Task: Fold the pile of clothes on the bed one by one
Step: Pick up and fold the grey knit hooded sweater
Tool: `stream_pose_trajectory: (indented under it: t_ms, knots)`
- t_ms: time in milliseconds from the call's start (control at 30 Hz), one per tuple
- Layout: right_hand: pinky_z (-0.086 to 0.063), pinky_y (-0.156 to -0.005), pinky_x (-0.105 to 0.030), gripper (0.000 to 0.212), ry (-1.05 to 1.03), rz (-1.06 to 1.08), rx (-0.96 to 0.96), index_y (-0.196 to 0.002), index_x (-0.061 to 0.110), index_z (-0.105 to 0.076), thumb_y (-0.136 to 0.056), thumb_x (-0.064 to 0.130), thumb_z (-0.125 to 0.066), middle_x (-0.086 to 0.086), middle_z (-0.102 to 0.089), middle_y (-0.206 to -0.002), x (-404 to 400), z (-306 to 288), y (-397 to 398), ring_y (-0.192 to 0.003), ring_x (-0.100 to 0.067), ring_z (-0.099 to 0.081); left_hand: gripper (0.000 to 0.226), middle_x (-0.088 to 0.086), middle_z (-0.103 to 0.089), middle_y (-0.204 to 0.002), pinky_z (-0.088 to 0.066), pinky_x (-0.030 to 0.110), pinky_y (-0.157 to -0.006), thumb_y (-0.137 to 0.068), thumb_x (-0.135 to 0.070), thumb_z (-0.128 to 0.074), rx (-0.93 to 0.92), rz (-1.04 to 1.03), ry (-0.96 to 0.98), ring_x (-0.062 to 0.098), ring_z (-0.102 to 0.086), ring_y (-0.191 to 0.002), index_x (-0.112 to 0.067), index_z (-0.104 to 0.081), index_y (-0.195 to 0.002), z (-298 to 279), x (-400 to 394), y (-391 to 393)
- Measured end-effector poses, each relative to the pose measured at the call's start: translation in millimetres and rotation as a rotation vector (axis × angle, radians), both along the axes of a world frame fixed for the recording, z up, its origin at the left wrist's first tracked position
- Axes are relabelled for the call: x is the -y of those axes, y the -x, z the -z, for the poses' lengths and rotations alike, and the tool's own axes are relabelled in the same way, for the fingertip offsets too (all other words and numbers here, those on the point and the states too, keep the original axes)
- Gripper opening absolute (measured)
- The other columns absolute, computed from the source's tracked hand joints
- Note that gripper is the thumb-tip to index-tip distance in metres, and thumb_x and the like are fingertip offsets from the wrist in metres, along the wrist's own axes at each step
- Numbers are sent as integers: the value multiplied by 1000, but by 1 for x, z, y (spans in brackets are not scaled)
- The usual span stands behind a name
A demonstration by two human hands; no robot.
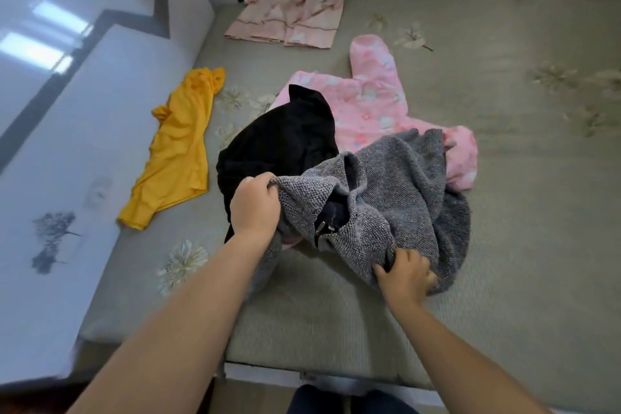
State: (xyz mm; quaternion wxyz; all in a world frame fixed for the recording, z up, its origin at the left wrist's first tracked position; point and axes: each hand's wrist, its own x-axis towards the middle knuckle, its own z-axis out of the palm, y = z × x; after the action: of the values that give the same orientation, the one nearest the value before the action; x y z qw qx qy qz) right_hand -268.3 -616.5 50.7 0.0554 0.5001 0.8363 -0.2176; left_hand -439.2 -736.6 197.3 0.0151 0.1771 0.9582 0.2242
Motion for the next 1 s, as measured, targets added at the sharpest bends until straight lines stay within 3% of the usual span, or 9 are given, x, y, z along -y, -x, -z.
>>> stream_pose_trajectory:
  t_ms: [67, 167, 267, 400, 500, 600, 767, 1000]
  knots:
    - [-34, -89, -40, 46, -27, 102, -91, -108, 9, -52, -77, 39, -68, -9, -52, -113, 3, -6, 7, -109, -28, -43, 23, 19, -60, -93, -30, 30, -63, -93, -9, -43, -32, -4, 3, 32, -52, -90, -3, -63, -101, -4, 4, 2]
    - [-34, -83, -37, 39, -79, -11, -76, -102, 9, -55, -82, 41, -62, -9, -56, -108, 8, -6, 6, -104, -27, -46, 23, 20, -62, -95, -30, 30, -64, -92, -8, -44, -67, -12, -6, 32, -53, -89, -2, -64, -101, -10, 9, 5]
    - [-33, -89, -35, 44, -66, -96, 48, -112, 17, -57, -86, 52, -49, -4, -47, -124, -1, -7, 14, -114, -23, -39, 22, 18, -62, -93, -31, 30, -62, -91, -7, -45, -97, -3, -4, 31, -53, -87, -3, -65, -99, -11, 11, 3]
    - [-28, -99, -39, 45, -29, -179, 76, -115, 19, -57, -85, 53, -51, -6, -25, -144, 1, -12, 29, -127, -25, -26, 21, 15, -58, -84, -25, 29, -57, -92, -7, -43, -93, -22, -12, 29, -51, -82, -2, -64, -94, -11, 13, 4]
    - [-24, -104, -41, 43, 122, -62, -17, -120, 22, -55, -83, 46, -58, -6, -21, -146, 1, -8, 33, -131, -26, -21, 22, 17, -62, -93, -28, 28, -62, -92, -7, -45, -97, -48, -6, 30, -52, -88, -4, -65, -101, -13, 18, 7]
    - [-24, -104, -41, 31, 261, 99, -184, -113, 22, -63, -84, 33, -62, -5, -29, -142, -10, -17, 49, -129, -26, -23, 24, 16, -64, -100, -30, 27, -65, -92, -9, -46, -104, -42, -13, 30, -55, -93, -6, -64, -107, -16, 22, 11]
    - [-22, -98, -39, 18, 14, 59, -336, -95, 13, -72, -83, 21, -61, -8, -48, -121, -42, -64, 66, -118, -27, -32, 25, 20, -61, -103, -32, 30, -67, -94, -9, -43, -135, -107, -10, 34, -53, -95, -1, -61, -109, -27, 26, 21]
    - [-14, -82, -34, 24, -438, -140, -509, -102, 10, -68, -91, 18, -48, -10, -63, -107, -97, -194, 83, -109, -27, -42, 24, 22, -52, -110, -37, 41, -73, -95, -10, -38, -288, -103, 27, 37, -49, -100, 2, -53, -110, -77, -15, 11]
